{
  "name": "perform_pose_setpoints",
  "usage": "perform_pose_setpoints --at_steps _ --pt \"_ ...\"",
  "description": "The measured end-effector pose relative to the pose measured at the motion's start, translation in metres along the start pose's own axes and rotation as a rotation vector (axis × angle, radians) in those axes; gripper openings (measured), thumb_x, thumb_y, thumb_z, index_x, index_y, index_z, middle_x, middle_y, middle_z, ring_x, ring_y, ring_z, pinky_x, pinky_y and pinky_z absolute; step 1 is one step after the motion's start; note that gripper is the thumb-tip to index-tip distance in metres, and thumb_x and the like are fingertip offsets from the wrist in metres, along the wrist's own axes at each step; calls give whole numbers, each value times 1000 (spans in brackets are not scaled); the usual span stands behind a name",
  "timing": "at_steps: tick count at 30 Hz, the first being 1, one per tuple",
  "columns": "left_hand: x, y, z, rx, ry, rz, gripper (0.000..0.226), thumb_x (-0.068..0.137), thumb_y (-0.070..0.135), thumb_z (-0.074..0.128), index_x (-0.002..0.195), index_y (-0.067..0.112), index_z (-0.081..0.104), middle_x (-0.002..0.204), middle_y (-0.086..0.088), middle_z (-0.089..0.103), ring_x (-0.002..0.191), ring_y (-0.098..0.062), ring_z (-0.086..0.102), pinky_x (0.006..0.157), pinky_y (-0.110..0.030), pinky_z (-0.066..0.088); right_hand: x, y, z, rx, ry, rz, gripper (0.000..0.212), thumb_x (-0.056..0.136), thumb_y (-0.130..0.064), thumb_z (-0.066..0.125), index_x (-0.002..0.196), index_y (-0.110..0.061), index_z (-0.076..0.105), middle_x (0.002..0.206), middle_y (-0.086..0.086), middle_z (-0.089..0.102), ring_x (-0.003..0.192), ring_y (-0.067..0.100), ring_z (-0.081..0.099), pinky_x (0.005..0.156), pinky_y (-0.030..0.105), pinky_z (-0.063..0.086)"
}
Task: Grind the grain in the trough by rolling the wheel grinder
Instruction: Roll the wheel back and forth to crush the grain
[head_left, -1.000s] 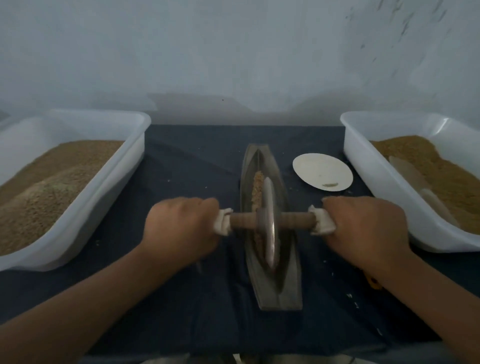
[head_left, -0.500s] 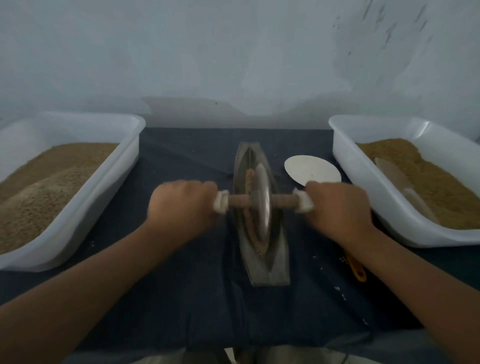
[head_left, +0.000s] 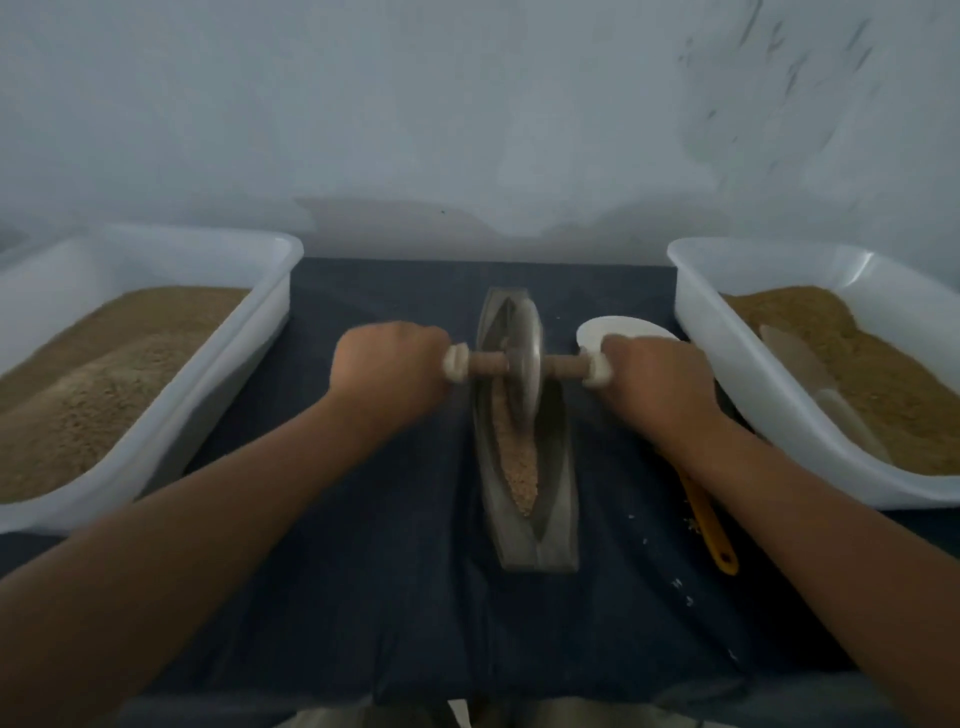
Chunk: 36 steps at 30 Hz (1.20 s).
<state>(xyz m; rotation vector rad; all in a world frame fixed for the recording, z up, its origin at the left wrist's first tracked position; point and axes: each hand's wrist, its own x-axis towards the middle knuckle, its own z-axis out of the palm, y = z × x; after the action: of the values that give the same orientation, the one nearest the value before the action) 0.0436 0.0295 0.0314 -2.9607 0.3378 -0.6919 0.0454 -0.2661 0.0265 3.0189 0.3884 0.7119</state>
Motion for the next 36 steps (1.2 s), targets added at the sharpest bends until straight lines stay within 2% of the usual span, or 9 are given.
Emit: perform_pose_setpoints --at_steps 3,7,14,17,20,23,26,30,36 --pt "-68 -3 -4 -123 188 115 43 82 36 78 63 25 42 52 4 45 39 -24 41 49 -24 24 -62 2 -16 -64 45 -103 32 81 -53 63 71 -34 39 53 -14 36 42 7 37 39 23 30" --pt "-81 -2 0 -184 244 133 44 85 34 76 62 26 39 51 3 47 37 -24 42 49 -24 22 -70 11 -12 -11 56 -168 30 84 -50 62 70 -30 45 57 -11 43 45 13 42 42 34 44" --pt "33 3 3 -6 -30 -41 39 88 46 60 64 26 37 62 6 44 58 -27 53 56 -30 37 24 -3 8 -34 -20 71 50 86 -59 16 72 -30 53 65 -7 55 58 15 56 56 35 52" --pt "17 4 -4 -12 -80 -34 37 89 42 63 65 24 41 61 9 41 57 -23 49 56 -30 40 6 1 3 -18 -5 36 38 94 -54 38 68 -28 50 61 -7 53 55 14 50 53 34 49" --pt "-53 -1 -6 -114 141 109 35 88 43 62 65 24 44 55 7 45 44 -24 46 49 -27 32 -50 8 -1 -84 98 -61 40 90 -50 64 67 -32 37 54 -14 36 44 9 38 41 30 43" --pt "-90 -7 -1 -179 259 157 39 90 39 67 63 24 44 52 3 46 38 -24 40 49 -24 22 -77 18 1 6 165 -173 41 88 -49 63 73 -35 28 61 -16 29 47 13 35 45 30 35" --pt "-60 -1 8 -146 149 55 45 80 38 79 59 23 42 51 5 49 39 -25 48 47 -22 29 -35 10 4 -106 177 -153 36 90 -57 54 67 -33 38 56 -15 32 44 10 35 42 24 32" --pt "22 2 10 -58 -21 -105 40 84 53 53 60 23 43 57 7 50 50 -22 50 52 -26 36 32 5 17 -132 108 48 48 98 -61 37 68 -27 52 57 -8 51 48 16 49 48 27 43" --pt "-19 4 -2 -51 -17 -32 40 92 44 60 64 23 40 64 4 56 53 -24 51 53 -28 39 -10 1 -3 -92 16 18 38 95 -57 40 69 -30 46 58 -9 47 51 13 51 49 34 49"
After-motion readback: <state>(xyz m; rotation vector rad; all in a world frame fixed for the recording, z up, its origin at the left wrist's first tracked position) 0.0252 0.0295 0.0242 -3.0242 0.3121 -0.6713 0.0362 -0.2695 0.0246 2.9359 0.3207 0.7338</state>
